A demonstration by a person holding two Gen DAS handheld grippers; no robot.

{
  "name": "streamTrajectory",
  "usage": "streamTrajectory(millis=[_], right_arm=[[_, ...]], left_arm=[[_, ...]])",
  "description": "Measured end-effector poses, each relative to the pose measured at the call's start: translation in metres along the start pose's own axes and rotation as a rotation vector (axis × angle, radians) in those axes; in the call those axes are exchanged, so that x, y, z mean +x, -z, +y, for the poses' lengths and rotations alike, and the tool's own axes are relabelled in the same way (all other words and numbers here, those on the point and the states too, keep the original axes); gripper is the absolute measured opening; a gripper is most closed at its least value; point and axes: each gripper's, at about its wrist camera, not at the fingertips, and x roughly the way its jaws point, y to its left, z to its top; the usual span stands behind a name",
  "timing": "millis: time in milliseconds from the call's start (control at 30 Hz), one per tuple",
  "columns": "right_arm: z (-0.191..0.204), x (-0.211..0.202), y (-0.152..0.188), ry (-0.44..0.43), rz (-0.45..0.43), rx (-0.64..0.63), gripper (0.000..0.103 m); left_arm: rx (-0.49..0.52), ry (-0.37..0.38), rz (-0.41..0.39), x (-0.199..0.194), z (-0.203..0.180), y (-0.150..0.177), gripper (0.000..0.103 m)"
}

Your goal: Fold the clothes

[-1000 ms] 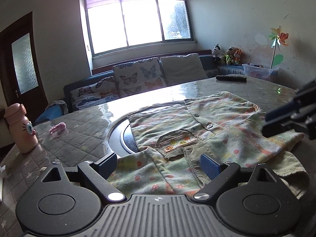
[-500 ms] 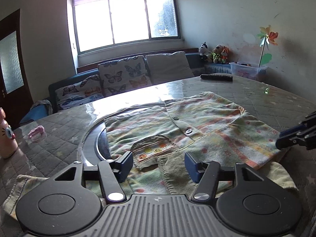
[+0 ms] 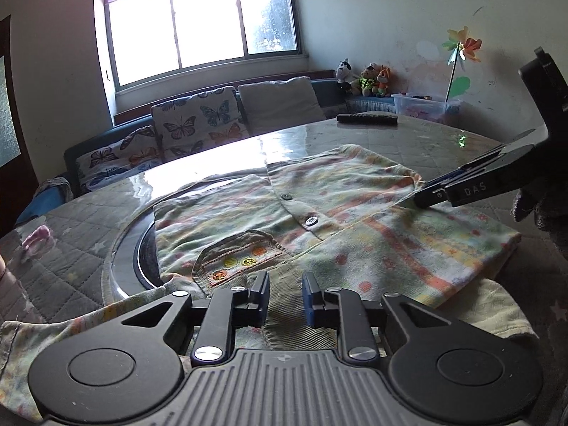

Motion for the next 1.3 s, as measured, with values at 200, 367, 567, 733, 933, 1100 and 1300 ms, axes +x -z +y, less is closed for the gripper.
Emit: streamTrajectory(millis=[200,367,567,733,933,1100,1300], right_arm=[[0.0,-0.015,0.008,-0.022,-0.009,0.009,0.025],[0.01,-0.031,0.02,-0.041,-0.005,-0.013,0.028],[0.019,-0.053,0.033,-0.055,-0.015,-0.021,0.029],[0.02,-0.066,0.047,-0.046,-0.004,-0.012,0.033],[0.03,-0.068,0.042,-0.073,-0.012,-0.038,0.034],[0.055,-0.056,0.026,-0.152,-0.035,-0.099,0.039],[0.086,-0.034,0.017,-0.224,-0.02,-0.172,0.04]], left_arm=[[-0.008,-0.011,0.012,0.0,0.003,0.0,0.019],[-0.018,-0.029,0.019,-0.003,0.005,0.0,0.019],[-0.03,-0.052,0.026,-0.006,0.008,0.0,0.022],[-0.036,-0.06,0.026,-0.014,0.01,0.002,0.024],[-0.067,-0.125,0.018,-0.027,0.02,0.008,0.048],[-0.116,-0.189,0.031,-0.039,0.04,0.017,0.053],[-0.205,-0.333,0.039,-0.056,0.079,0.03,0.052]])
